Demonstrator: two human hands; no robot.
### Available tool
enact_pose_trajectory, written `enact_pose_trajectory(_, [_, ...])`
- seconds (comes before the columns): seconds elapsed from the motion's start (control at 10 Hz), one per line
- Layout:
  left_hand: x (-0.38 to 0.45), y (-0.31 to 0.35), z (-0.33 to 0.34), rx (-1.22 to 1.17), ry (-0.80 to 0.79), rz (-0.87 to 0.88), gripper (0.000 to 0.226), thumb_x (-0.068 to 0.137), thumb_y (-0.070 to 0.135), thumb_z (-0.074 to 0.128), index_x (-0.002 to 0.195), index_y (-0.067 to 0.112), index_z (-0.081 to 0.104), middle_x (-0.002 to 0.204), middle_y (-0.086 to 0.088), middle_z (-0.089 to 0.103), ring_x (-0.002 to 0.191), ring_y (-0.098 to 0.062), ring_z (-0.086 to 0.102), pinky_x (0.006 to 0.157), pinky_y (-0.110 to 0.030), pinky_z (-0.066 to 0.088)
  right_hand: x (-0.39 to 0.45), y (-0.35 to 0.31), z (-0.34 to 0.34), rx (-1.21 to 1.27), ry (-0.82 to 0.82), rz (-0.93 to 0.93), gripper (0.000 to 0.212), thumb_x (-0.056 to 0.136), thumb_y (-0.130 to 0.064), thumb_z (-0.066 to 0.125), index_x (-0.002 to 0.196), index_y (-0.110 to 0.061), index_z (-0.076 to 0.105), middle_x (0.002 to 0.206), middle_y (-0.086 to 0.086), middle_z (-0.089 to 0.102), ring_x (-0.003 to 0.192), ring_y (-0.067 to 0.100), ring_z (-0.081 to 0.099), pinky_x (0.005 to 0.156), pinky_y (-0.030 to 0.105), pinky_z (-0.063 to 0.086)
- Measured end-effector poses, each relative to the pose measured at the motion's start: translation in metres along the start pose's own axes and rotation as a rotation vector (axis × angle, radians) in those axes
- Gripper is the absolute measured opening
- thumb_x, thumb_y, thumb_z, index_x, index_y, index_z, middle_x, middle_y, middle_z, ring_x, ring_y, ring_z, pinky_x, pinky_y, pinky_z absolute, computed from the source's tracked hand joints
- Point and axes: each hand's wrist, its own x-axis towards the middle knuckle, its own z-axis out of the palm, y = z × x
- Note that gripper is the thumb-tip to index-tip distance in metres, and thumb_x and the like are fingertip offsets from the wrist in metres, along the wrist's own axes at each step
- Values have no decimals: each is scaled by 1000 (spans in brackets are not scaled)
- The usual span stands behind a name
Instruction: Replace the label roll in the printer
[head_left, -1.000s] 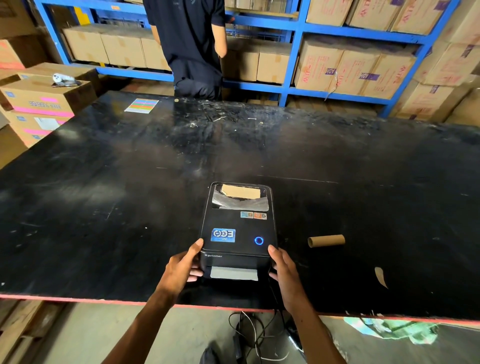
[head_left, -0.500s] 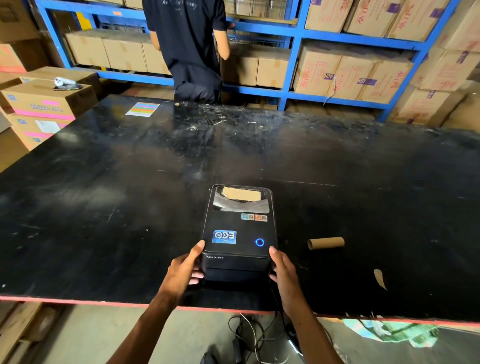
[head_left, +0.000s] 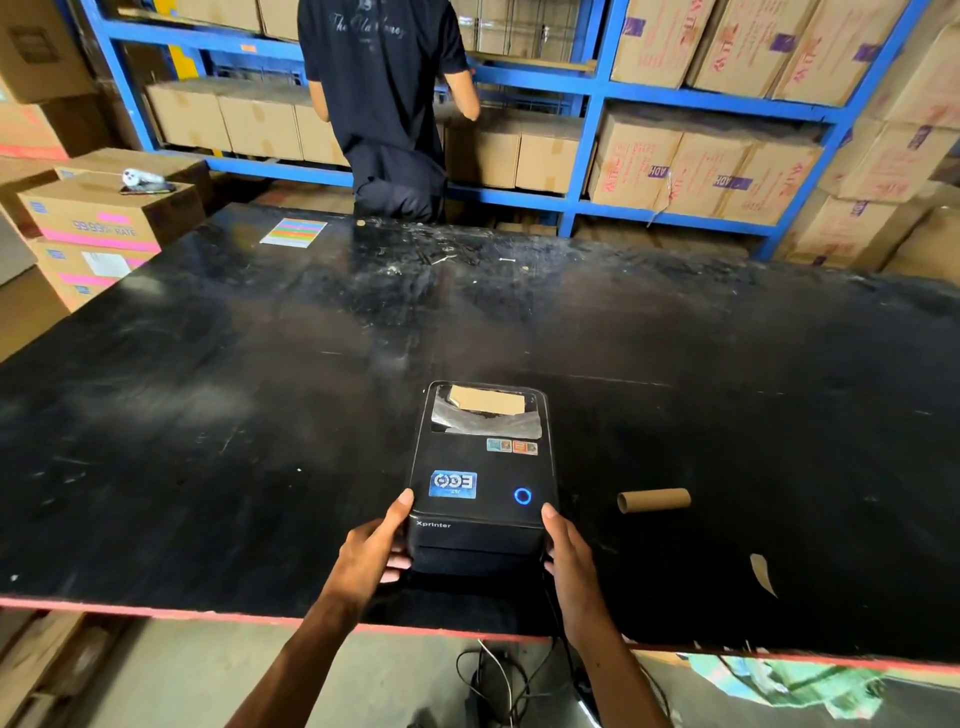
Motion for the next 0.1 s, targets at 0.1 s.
enact_pose_trajectory(0.1, [-3,-16,-8,25,51,-59,78,78,76,32,95,11,70,92,-12,72,87,-27,67,78,-36,51,-7,5,-2,-9,158,-21,39,91,-38,55,123,-16,56,120,2,61,105,15,56,88,27,43])
